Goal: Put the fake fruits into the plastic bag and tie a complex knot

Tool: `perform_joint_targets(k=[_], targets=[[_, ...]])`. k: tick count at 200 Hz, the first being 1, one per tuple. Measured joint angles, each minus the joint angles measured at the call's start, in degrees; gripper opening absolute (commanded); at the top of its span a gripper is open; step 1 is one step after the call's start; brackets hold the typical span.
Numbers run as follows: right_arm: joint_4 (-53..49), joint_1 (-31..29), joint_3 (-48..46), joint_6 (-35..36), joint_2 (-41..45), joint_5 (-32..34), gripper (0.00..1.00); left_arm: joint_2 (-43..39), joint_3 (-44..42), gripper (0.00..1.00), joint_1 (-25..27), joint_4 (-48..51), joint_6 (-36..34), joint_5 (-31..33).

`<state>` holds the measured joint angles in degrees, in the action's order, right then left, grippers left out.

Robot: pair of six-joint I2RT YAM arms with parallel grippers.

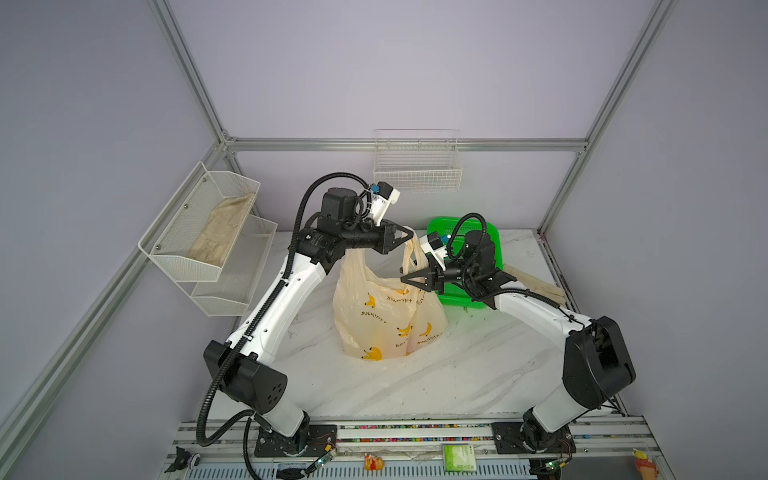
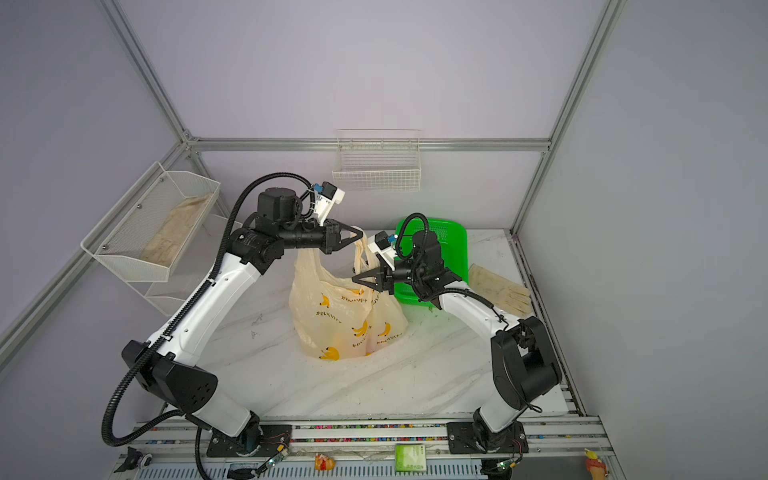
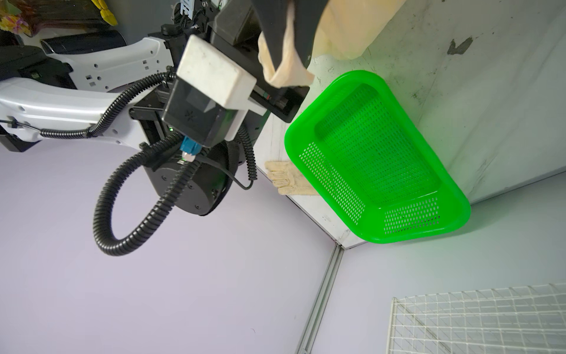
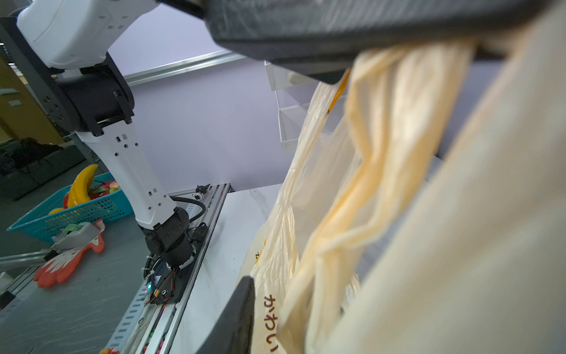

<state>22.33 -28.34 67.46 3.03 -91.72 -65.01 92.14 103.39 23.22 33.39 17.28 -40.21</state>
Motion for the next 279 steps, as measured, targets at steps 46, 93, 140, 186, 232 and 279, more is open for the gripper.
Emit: perform_joint_targets(k=[46, 93, 140, 186, 232, 279], targets=[[3.5, -2.8, -3.3, -2.8, 4.5, 19.9, 0.37, 0.0, 0.0, 0.0, -0.3, -4.7, 7.6, 0.2], [4.7, -10.6, -4.8, -1.5, 7.3, 45.4, 0.48, -1.2, -0.2, 0.0, -0.3, -7.5, 14.0, 1.6], [8.2, -17.2, -5.8, 1.5, 7.1, 66.2, 0.53, -1.9, -0.2, 0.0, -0.3, -8.1, 17.7, 2.6], [11.7, -20.3, -5.7, 2.5, 3.5, 80.0, 0.34, -1.9, -1.3, 0.0, -0.3, -8.6, 19.2, 2.7], [16.3, -21.9, -10.1, 1.8, 1.3, 89.6, 0.19, -1.9, -2.1, 0.0, -0.3, -7.8, 19.6, 3.5], [18.7, -24.7, -19.6, -0.3, 3.7, 95.4, 0.12, -1.5, -2.1, 0.0, -0.7, -3.2, 18.9, 4.4]])
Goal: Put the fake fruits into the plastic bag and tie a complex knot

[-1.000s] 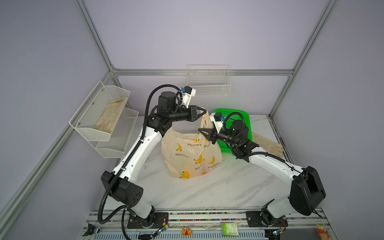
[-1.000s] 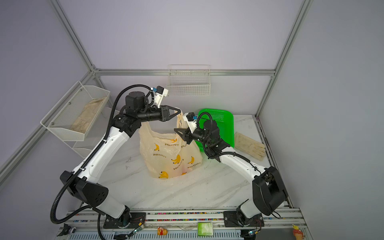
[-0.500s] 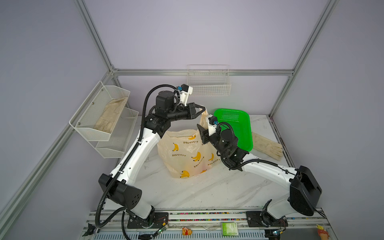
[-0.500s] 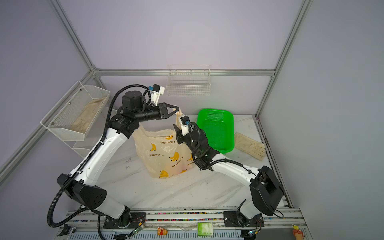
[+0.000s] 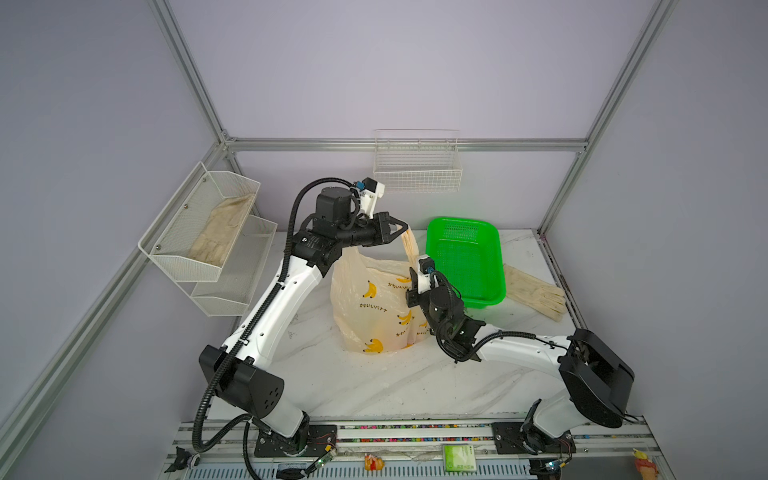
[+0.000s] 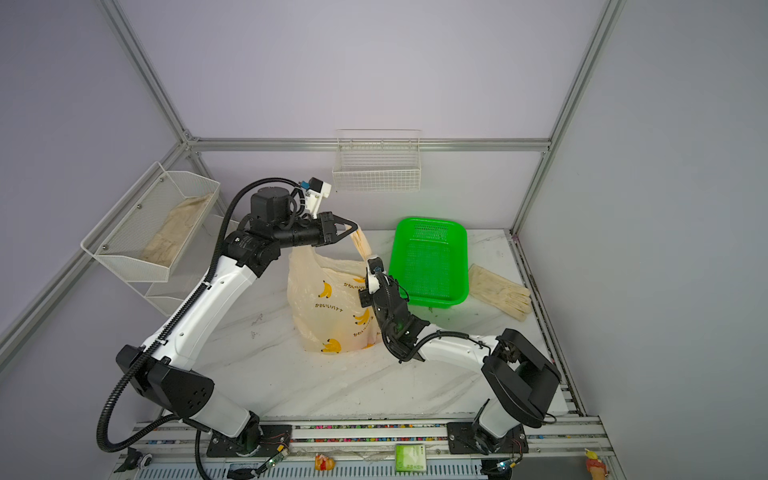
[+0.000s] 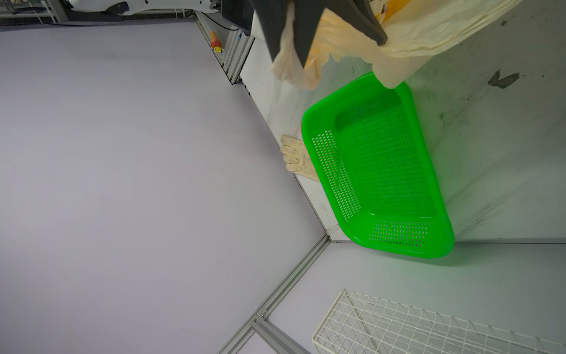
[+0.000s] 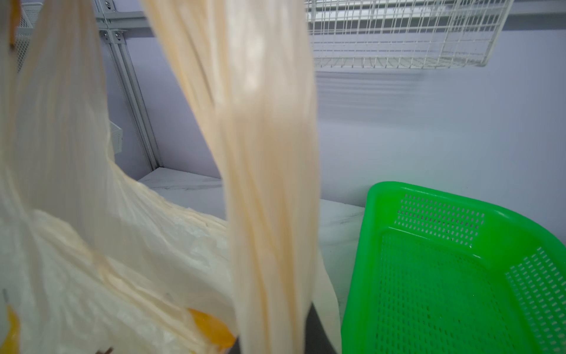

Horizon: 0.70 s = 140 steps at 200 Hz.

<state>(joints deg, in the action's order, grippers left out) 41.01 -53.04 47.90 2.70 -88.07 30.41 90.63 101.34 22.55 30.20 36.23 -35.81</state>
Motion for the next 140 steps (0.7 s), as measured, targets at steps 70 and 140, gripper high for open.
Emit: perform_joint_targets(k=[70, 140], targets=[[-2.5, -0.7, -4.2, -3.5, 6.1, -5.7, 0.55, 1.3, 0.0, 0.0, -0.2, 0.5, -5.7, -2.7], [-16.7, 4.3, 3.2, -1.0, 13.5, -20.3, 0.97, 1.3, 0.0, 0.0, -0.4, 0.3, -8.2, -5.4]])
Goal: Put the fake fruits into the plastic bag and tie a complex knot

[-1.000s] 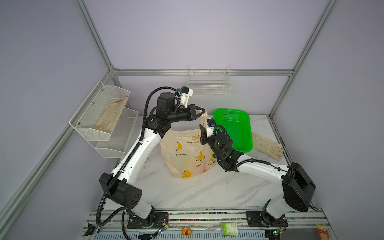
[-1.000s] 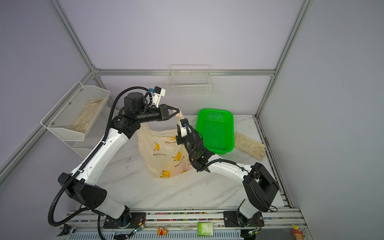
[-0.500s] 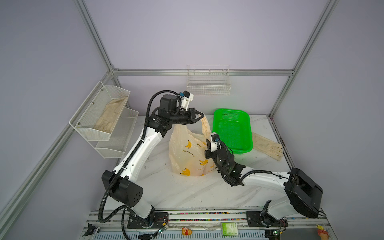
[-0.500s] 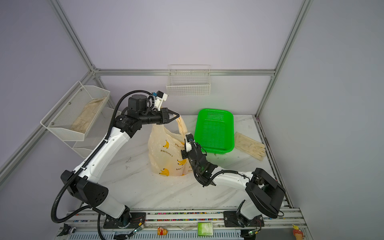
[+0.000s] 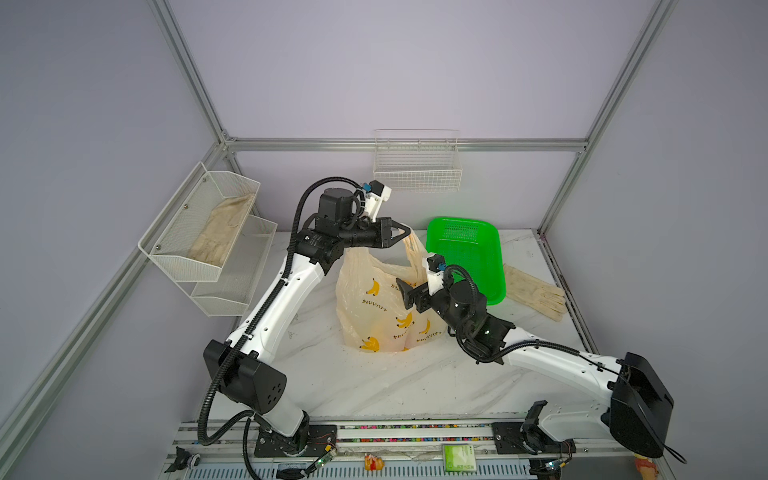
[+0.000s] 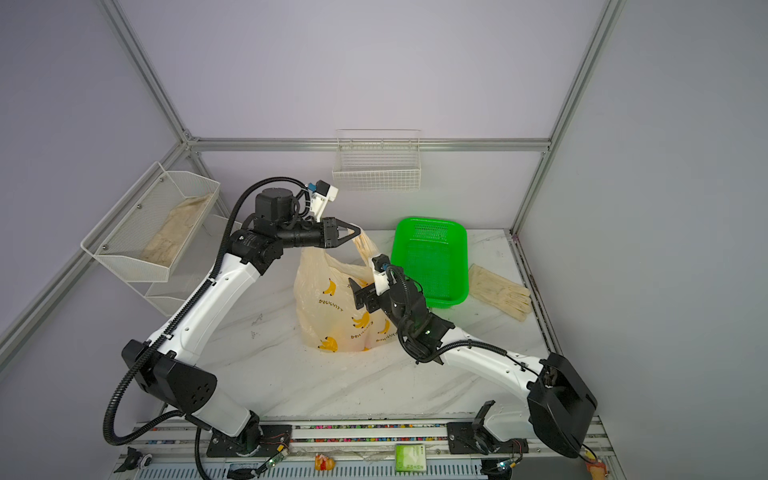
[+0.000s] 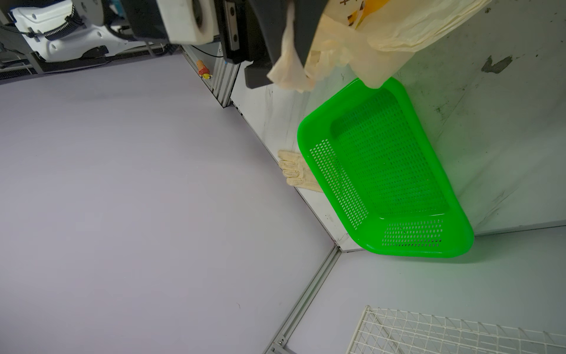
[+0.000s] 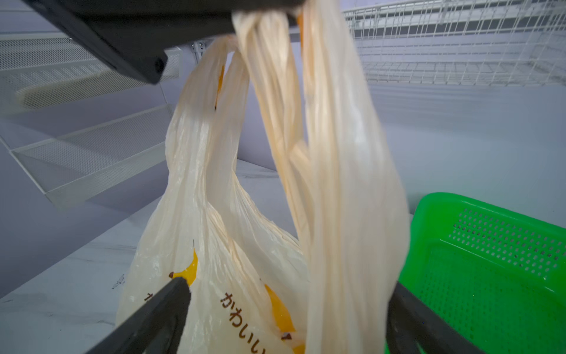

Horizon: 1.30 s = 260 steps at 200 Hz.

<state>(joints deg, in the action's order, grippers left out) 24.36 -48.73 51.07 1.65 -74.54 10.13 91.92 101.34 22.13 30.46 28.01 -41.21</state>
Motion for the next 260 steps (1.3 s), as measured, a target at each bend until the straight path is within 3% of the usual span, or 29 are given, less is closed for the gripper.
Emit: perform_joint_targets(k=[44, 85, 118, 144, 202, 260], targets=[[-10.2, 7.4, 5.7, 4.2, 4.3, -13.5, 0.97, 0.0, 0.0, 0.0, 0.0, 0.0, -0.2, -0.7], [-17.0, 20.2, 9.3, 8.0, 4.5, -37.7, 0.94, 0.0, 0.0, 0.0, 0.0, 0.0, -0.2, -1.1], [-19.2, 30.0, 16.4, 10.9, -1.8, -57.5, 0.86, 0.0, 0.0, 0.0, 0.0, -0.1, -0.2, -1.7], [-23.1, 31.8, 22.9, 15.0, -9.8, -68.0, 0.74, 0.0, 0.0, 0.0, 0.0, -0.2, -0.2, -2.0], [-25.4, 31.3, 26.5, 16.9, -18.5, -80.0, 0.73, 0.3, 0.0, 0.0, 0.0, -0.5, -0.1, -2.3], [-23.1, 27.1, 28.4, 16.2, -21.0, -82.4, 0.73, 1.0, 0.0, 0.0, 0.0, -0.7, -0.1, -2.3]])
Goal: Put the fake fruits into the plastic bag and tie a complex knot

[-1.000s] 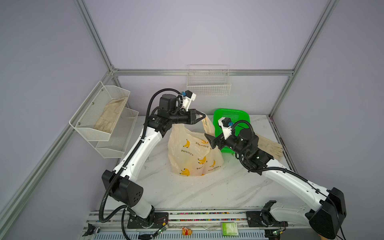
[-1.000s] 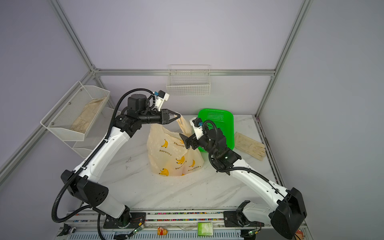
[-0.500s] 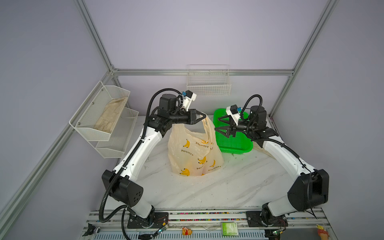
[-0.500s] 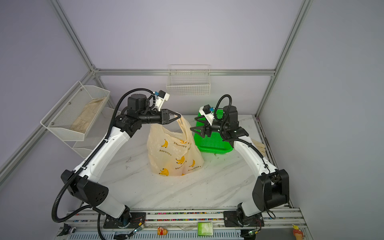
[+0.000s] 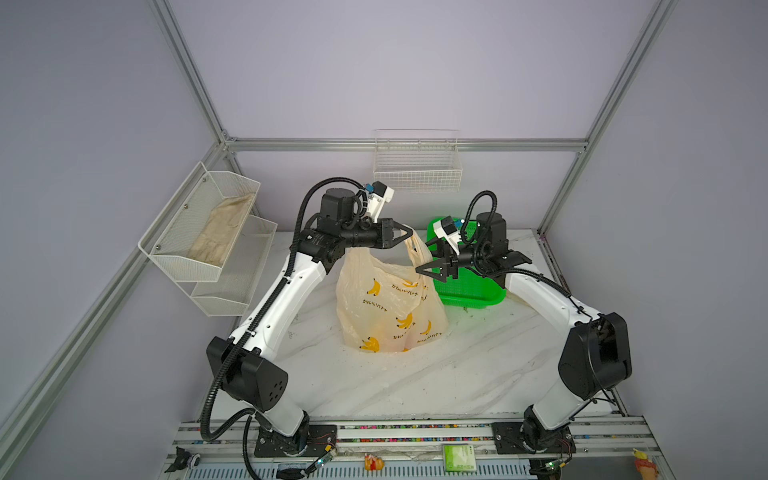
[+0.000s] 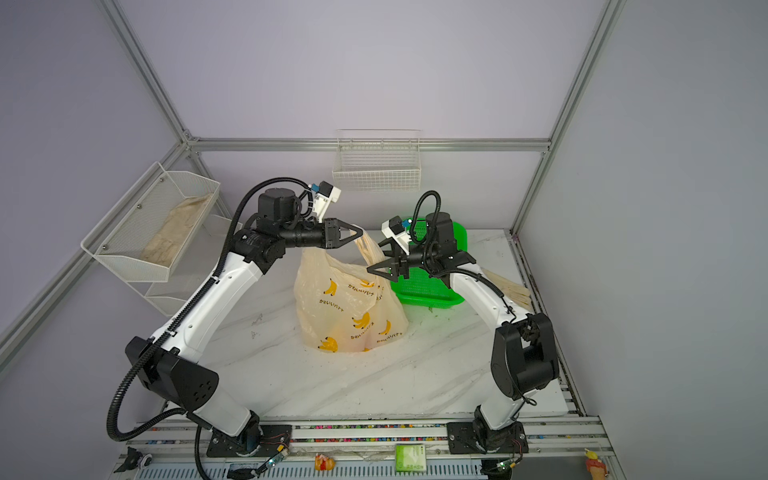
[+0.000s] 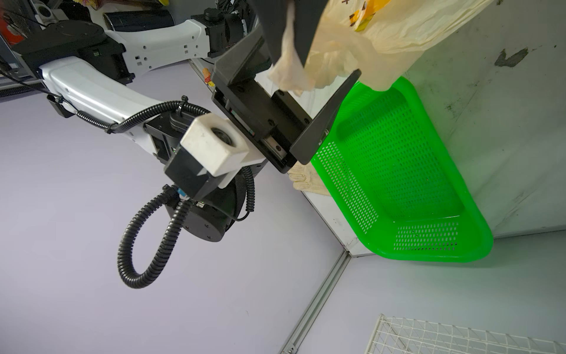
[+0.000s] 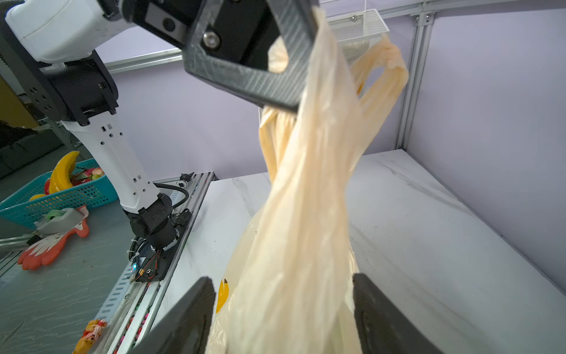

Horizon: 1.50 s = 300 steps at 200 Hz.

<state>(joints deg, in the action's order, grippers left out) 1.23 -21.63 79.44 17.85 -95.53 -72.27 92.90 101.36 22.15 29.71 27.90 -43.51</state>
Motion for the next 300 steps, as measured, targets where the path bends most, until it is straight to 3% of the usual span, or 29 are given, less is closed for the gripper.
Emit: perform_joint_targets(k=[81, 145, 169, 211, 274, 300], targets=[[2.4, -1.8, 3.3, -1.2, -5.7, -1.5, 0.65, 0.5, 0.1, 0.0, 0.0, -0.1, 0.1, -0.7], [14.3, -3.5, -0.7, -8.7, -5.7, -2.7, 0.41, 3.4, 0.2, 0.03, 0.0, -0.5, 1.5, 0.6], [17.8, -3.6, -2.2, -10.9, -5.7, -2.5, 0.41, 4.1, 0.6, 0.0, 0.0, -0.5, 2.0, 1.8], [20.4, -3.6, -4.5, -12.7, -5.6, -1.0, 0.54, 4.5, 1.7, 0.0, -0.2, -1.5, 3.1, 2.3], [20.6, -1.9, -8.7, -13.1, -1.4, 2.7, 0.54, 4.2, 1.7, 0.0, -2.6, -2.1, 4.2, 3.2], [20.5, -1.5, -8.9, -13.2, 0.0, 3.9, 0.45, 4.2, 1.7, 0.0, -2.6, -2.3, 4.3, 3.2]])
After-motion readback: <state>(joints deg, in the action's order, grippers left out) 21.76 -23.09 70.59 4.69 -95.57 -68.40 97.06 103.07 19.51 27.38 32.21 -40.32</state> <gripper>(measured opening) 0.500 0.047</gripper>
